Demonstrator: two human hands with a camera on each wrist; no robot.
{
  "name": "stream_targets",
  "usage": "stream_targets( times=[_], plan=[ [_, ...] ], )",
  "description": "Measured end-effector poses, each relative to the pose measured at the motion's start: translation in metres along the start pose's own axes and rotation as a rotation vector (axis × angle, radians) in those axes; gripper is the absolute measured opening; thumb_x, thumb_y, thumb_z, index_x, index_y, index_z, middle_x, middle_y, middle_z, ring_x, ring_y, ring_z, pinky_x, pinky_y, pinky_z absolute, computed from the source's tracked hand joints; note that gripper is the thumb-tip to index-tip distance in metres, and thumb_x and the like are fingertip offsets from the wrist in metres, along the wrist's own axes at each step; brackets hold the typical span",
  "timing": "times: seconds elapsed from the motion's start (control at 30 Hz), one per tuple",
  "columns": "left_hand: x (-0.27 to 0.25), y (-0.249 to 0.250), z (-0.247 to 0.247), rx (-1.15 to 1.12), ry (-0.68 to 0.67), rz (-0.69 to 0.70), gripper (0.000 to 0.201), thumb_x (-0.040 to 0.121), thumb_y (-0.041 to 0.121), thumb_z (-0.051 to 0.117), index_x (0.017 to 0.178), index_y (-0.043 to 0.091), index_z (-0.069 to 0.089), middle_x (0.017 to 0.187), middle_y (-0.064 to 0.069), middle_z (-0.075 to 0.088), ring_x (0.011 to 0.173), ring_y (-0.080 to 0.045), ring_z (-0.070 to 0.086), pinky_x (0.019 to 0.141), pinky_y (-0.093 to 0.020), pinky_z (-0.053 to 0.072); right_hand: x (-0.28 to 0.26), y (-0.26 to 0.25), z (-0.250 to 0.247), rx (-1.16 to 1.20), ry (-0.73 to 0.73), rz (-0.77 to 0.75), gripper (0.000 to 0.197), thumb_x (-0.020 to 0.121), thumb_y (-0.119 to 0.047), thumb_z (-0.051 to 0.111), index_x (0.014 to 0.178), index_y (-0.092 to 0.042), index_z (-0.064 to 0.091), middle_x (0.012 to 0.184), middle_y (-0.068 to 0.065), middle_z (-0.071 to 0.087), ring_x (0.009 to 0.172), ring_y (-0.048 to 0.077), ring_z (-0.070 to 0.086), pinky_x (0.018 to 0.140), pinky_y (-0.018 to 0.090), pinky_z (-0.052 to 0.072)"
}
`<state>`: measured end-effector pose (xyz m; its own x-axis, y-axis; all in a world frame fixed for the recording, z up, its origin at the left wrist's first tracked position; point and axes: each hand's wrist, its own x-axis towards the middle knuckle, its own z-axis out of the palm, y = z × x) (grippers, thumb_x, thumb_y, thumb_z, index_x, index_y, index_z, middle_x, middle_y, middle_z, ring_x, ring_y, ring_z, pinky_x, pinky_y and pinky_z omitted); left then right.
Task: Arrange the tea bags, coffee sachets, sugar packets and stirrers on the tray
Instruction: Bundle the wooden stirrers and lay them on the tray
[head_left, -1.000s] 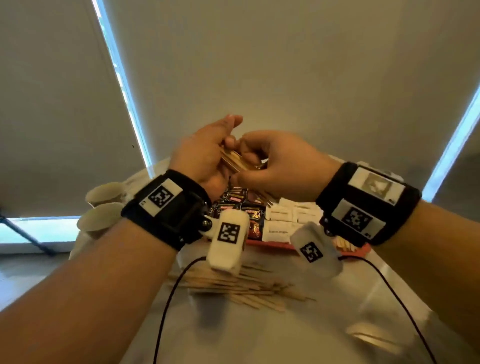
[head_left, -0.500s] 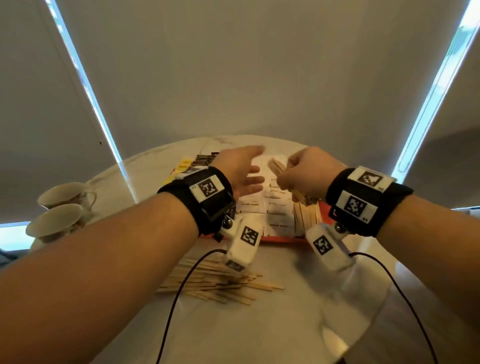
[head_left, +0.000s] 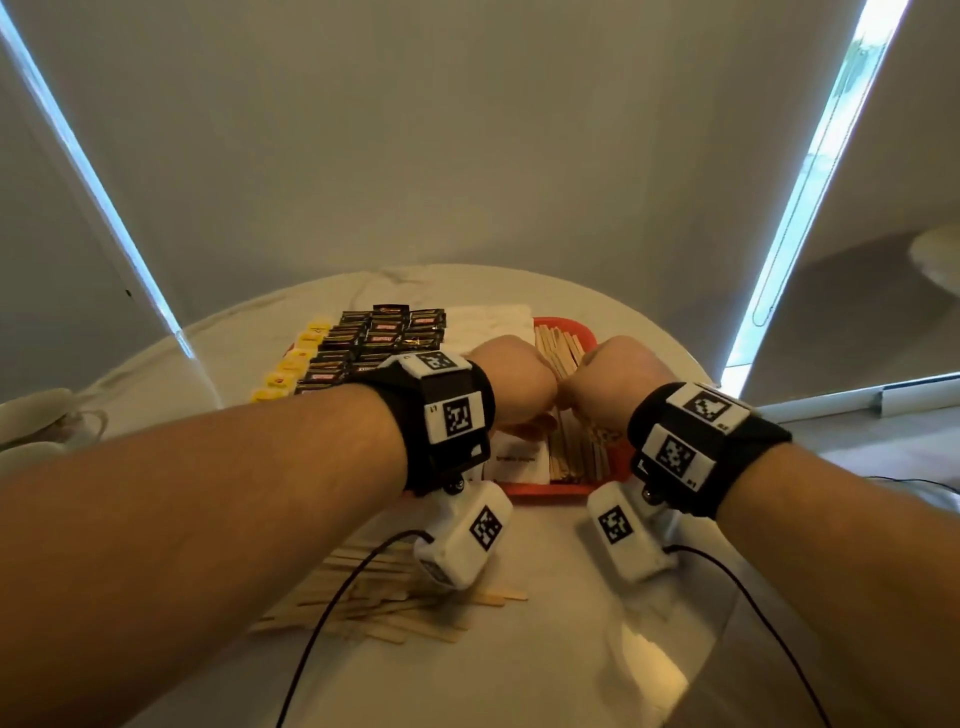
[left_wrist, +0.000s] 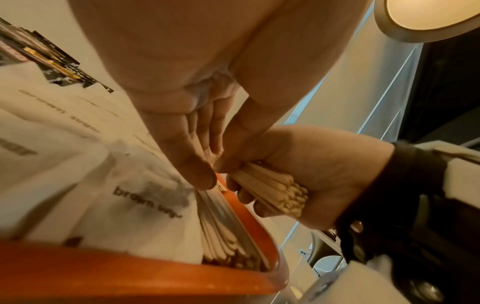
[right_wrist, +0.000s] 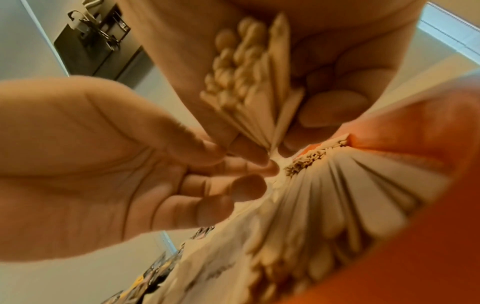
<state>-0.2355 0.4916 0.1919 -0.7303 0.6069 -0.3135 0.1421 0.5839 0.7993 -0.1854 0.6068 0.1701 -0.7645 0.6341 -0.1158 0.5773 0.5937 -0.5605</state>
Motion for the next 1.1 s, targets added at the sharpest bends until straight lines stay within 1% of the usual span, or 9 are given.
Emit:
stream_targets(
  times=[0.1, 0.27, 0.37, 0.43, 0.6, 0.7, 0.77, 0.93, 1.1],
  plan=[
    [0.005, 0.004, 0.001, 0.035, 0.006, 0.0, 0.027, 0.101, -0.001, 0.056, 0.124, -0.002, 0.068, 0.116, -0.019, 0.074, 0.106, -0.032, 0.075, 0.093, -0.046, 0.062, 0.003, 0.001, 0.0, -0.004, -0.013, 0.005, 0.035, 0.087, -0.041, 0.075, 0.105, -0.012, 0.069, 0.091, 0.007, 0.069, 0.08, 0.02, 0.067, 0.066, 0.028, 0.055],
    [0.011, 0.001, 0.0, 0.108, 0.0, 0.036, 0.029, 0.097, -0.001, 0.06, 0.125, -0.003, 0.066, 0.114, -0.02, 0.075, 0.102, -0.032, 0.076, 0.088, -0.046, 0.064, 0.005, 0.004, -0.004, -0.065, -0.077, -0.011, 0.041, 0.09, -0.046, 0.07, 0.116, -0.015, 0.067, 0.096, 0.006, 0.07, 0.087, 0.02, 0.069, 0.078, 0.03, 0.059],
    [0.011, 0.004, -0.002, 0.153, -0.014, -0.014, 0.033, 0.099, 0.002, 0.062, 0.132, 0.003, 0.063, 0.114, -0.019, 0.073, 0.102, -0.03, 0.075, 0.091, -0.043, 0.063, 0.002, 0.006, -0.006, -0.111, -0.09, -0.033, 0.041, 0.091, -0.048, 0.069, 0.117, -0.016, 0.068, 0.096, 0.004, 0.07, 0.087, 0.018, 0.068, 0.076, 0.028, 0.058],
    [0.014, 0.002, -0.004, 0.181, -0.026, 0.004, 0.041, 0.096, 0.005, 0.069, 0.136, 0.006, 0.061, 0.11, -0.016, 0.074, 0.098, -0.027, 0.076, 0.089, -0.042, 0.064, 0.001, 0.009, -0.008, -0.126, -0.091, -0.044, 0.038, 0.092, -0.046, 0.069, 0.116, -0.017, 0.068, 0.093, 0.003, 0.069, 0.085, 0.017, 0.069, 0.075, 0.028, 0.059],
    [0.016, -0.003, -0.005, 0.323, -0.011, 0.057, 0.051, 0.086, 0.017, 0.084, 0.133, 0.013, 0.066, 0.118, -0.007, 0.073, 0.096, -0.021, 0.075, 0.088, -0.04, 0.064, 0.0, 0.016, -0.013, -0.11, -0.11, -0.048, 0.026, 0.095, -0.035, 0.065, 0.116, -0.02, 0.061, 0.096, 0.002, 0.068, 0.085, 0.017, 0.07, 0.081, 0.034, 0.062],
    [0.017, -0.003, -0.003, 0.385, -0.013, 0.081, 0.052, 0.086, 0.024, 0.085, 0.133, 0.012, 0.066, 0.124, -0.007, 0.071, 0.103, -0.026, 0.074, 0.09, -0.043, 0.063, 0.0, 0.021, -0.016, -0.082, -0.136, -0.02, 0.022, 0.093, -0.032, 0.069, 0.109, -0.023, 0.058, 0.095, 0.002, 0.069, 0.079, 0.017, 0.073, 0.075, 0.036, 0.064],
    [0.017, -0.003, -0.002, 0.401, -0.013, 0.077, 0.053, 0.085, 0.025, 0.085, 0.133, 0.014, 0.066, 0.125, -0.006, 0.07, 0.102, -0.024, 0.073, 0.088, -0.041, 0.064, -0.002, 0.023, -0.019, -0.066, -0.133, -0.011, 0.022, 0.091, -0.03, 0.072, 0.106, -0.024, 0.057, 0.094, 0.002, 0.069, 0.076, 0.017, 0.074, 0.072, 0.036, 0.065],
    [0.018, -0.002, 0.0, 0.423, -0.019, 0.077, 0.062, 0.083, 0.022, 0.087, 0.14, 0.019, 0.061, 0.128, -0.004, 0.066, 0.1, -0.021, 0.07, 0.086, -0.04, 0.064, -0.006, 0.028, -0.024, -0.054, -0.154, -0.027, 0.014, 0.092, -0.025, 0.072, 0.104, -0.021, 0.067, 0.095, 0.002, 0.07, 0.08, 0.017, 0.074, 0.075, 0.036, 0.065],
    [0.017, -0.001, 0.002, 0.461, -0.05, 0.062, 0.07, 0.079, 0.025, 0.09, 0.142, 0.022, 0.059, 0.112, 0.001, 0.065, 0.085, -0.019, 0.075, 0.08, -0.035, 0.065, -0.008, 0.032, -0.025, -0.013, -0.198, -0.022, 0.008, 0.092, -0.017, 0.072, 0.099, -0.021, 0.07, 0.096, 0.002, 0.073, 0.077, 0.015, 0.076, 0.074, 0.035, 0.065]
  ],
)
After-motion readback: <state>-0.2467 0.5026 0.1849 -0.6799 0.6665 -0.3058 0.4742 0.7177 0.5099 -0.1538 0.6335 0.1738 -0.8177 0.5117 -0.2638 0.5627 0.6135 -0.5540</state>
